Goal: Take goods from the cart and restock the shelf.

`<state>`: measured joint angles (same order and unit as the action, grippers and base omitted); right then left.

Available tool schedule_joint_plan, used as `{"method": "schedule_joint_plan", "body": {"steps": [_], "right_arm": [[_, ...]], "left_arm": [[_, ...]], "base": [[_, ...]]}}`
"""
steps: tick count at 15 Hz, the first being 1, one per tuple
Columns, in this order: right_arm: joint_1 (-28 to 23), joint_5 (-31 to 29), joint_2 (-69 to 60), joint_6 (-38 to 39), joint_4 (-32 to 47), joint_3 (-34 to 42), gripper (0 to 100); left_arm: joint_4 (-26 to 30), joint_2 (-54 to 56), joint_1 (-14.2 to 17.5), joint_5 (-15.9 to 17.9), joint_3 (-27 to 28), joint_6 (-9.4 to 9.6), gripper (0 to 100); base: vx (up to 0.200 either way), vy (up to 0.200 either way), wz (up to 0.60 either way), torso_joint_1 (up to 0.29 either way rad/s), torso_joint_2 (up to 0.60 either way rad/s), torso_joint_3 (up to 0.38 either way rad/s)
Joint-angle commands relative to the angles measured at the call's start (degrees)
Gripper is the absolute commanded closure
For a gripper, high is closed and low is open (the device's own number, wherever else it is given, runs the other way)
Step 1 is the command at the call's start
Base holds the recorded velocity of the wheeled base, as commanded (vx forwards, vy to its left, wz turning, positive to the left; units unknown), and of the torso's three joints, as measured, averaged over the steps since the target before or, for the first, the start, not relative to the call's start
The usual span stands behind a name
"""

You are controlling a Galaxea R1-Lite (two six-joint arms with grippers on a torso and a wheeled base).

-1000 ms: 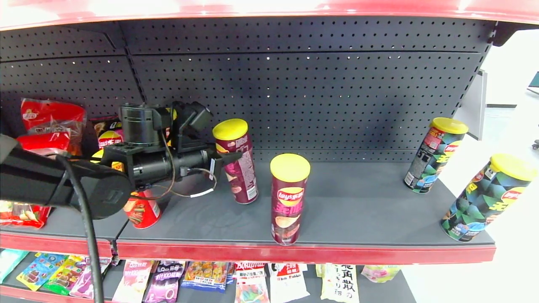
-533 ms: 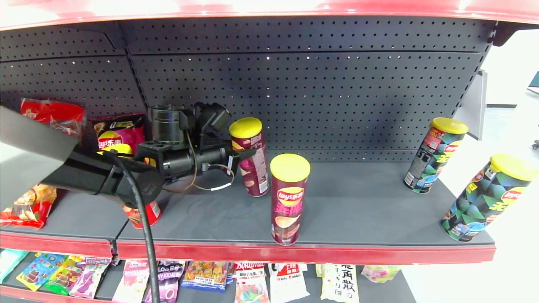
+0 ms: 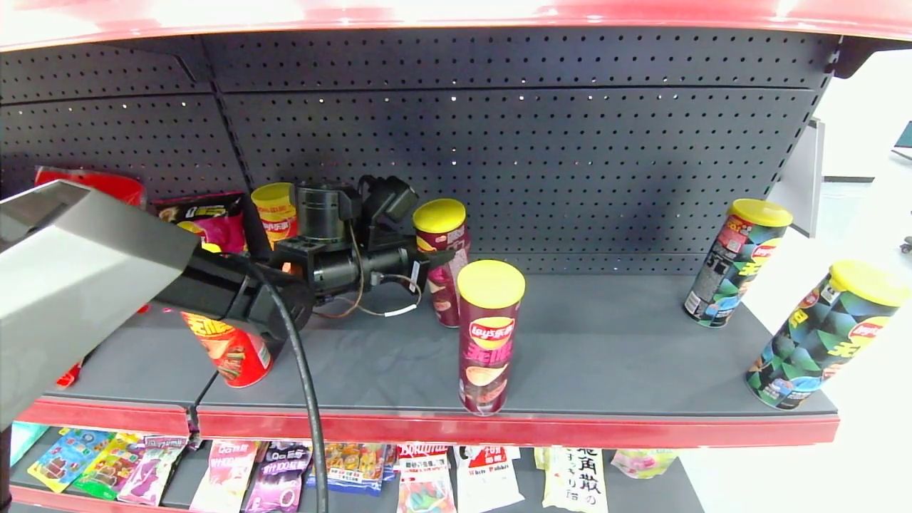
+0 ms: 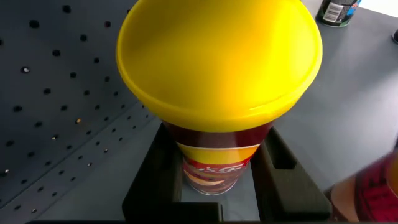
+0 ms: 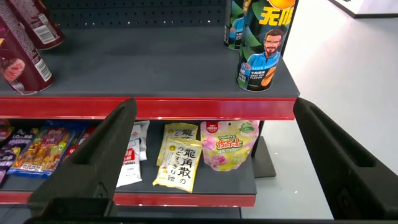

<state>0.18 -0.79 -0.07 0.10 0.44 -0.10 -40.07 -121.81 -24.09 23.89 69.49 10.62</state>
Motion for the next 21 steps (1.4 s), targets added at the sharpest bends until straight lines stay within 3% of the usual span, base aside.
{"method": "schedule_joint_plan", "body": {"steps": [1,6,9,15,21], "right_arm": [[0.0,0.0,0.1,0.0,0.0,0.0,0],[0.0,0.0,0.1,0.0,0.0,0.0,0],[0.0,0.0,0.1,0.0,0.0,0.0,0],[0.0,0.0,0.1,0.0,0.0,0.0,0],[0.0,0.0,0.1,-0.1,0.0,0.0,0]], "left_arm": [[0.0,-2.1,-0.4,0.1,2.2,0.02,100],[0.1,-4.1,-0.8,0.1,5.0,0.1,100],[0.2,-4.7,-0.8,0.4,5.6,1.6,100],[1.4,-5.9,-0.9,0.5,7.7,1.51,100],[8.6,-4.8,-0.9,0.9,10.9,2.3,100]], "base": [[0.0,0.0,0.0,0.0,0.0,0.0],[0.0,0.0,0.0,0.0,0.0,0.0],[0.0,0.0,0.0,0.0,0.0,0.0],[0.0,0.0,0.0,0.0,0.0,0.0],[0.0,0.0,0.0,0.0,0.0,0.0]]}}
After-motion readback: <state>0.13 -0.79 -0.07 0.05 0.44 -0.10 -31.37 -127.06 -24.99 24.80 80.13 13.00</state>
